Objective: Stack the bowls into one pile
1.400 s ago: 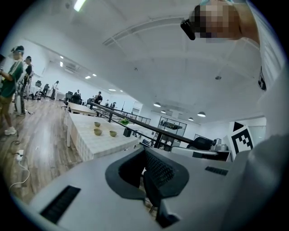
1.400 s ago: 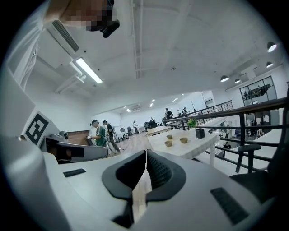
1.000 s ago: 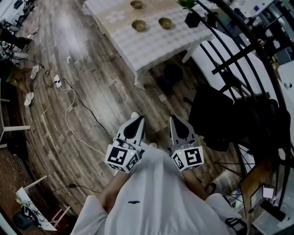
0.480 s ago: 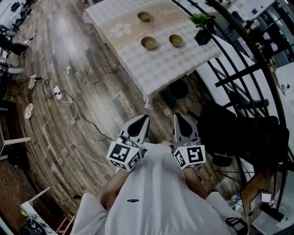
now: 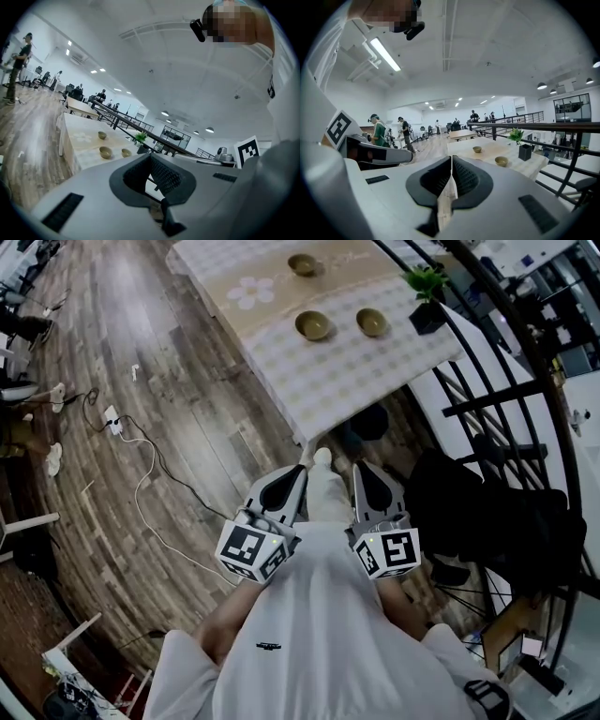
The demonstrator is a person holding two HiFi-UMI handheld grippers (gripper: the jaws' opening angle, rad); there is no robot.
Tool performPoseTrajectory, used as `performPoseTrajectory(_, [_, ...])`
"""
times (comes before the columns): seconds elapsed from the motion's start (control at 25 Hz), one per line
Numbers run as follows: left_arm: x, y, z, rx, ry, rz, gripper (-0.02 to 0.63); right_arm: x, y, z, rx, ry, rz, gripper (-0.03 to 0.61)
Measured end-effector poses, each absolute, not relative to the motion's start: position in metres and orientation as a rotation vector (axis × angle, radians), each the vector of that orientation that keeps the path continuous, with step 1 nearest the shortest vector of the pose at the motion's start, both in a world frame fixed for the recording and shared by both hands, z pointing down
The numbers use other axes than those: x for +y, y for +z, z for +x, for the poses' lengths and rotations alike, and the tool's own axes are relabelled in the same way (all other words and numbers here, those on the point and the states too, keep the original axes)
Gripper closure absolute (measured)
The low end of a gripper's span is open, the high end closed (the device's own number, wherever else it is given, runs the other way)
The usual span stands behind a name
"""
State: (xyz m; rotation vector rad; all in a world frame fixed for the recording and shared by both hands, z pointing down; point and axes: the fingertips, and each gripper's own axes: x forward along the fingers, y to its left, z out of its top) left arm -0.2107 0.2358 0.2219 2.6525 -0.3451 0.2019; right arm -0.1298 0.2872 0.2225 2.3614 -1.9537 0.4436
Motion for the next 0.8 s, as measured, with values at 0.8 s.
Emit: performPoseTrajectory(0.8, [0.107,0.226,-0.03,-0.556,0.279,2.662,0.597,0.143,0.24,0.051,-2.176,0.507,2.228,0.543])
